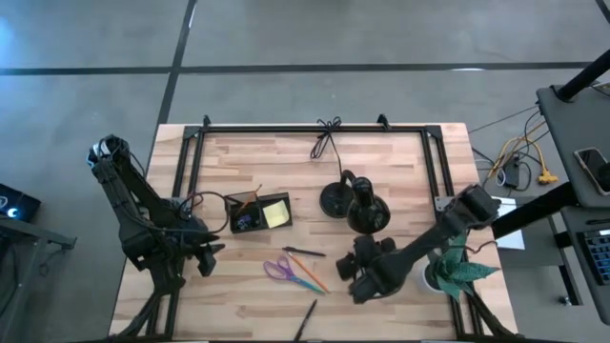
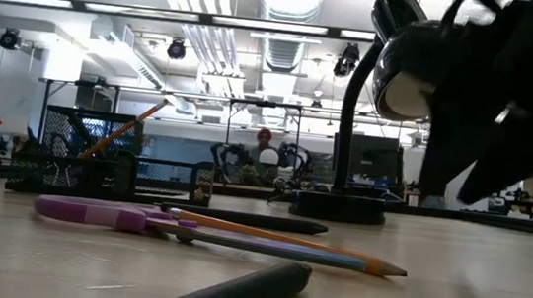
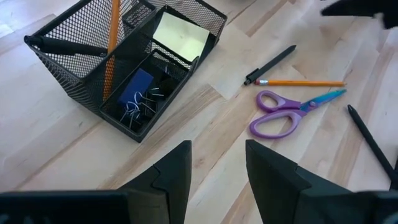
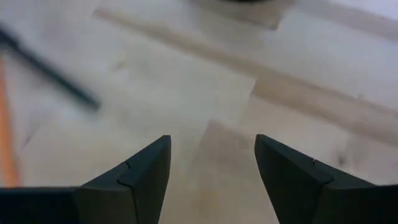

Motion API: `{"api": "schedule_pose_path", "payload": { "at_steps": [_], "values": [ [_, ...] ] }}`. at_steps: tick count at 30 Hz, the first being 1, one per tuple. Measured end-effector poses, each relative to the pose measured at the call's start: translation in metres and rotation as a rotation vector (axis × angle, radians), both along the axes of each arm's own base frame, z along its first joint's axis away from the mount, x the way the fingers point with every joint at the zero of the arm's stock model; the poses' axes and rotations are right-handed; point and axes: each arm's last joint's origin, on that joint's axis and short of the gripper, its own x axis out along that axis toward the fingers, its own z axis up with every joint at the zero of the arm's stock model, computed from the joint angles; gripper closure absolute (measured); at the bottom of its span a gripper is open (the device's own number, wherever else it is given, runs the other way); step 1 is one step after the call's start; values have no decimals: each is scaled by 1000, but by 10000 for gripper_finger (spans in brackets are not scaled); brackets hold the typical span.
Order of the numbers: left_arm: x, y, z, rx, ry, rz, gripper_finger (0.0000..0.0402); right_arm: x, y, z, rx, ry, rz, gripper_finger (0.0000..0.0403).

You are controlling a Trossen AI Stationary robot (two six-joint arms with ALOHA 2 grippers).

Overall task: Pick and place office supplies into organizer
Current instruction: Adjust the black lamp

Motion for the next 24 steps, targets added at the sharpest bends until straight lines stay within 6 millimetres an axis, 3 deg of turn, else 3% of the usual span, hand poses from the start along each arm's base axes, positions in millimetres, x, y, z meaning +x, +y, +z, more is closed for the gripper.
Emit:
{"api": "schedule_pose_path", "payload": {
  "at_steps": [5, 8, 14, 24],
  "values": [
    [0, 0, 0, -3, -1, 0, 269, 3, -18, -21, -56, -11, -88, 179],
    [0, -1, 0, -10, -6, 0, 269, 11, -26, -30, -53, -7, -54, 179],
    [1, -2, 0, -22, -11, 1, 269, 25, -41, -42, -82, 18, 36, 179],
    [2, -3, 0, -35, -13, 0, 269, 34, -65, -51, -198, -48, -49, 179]
  ]
}}
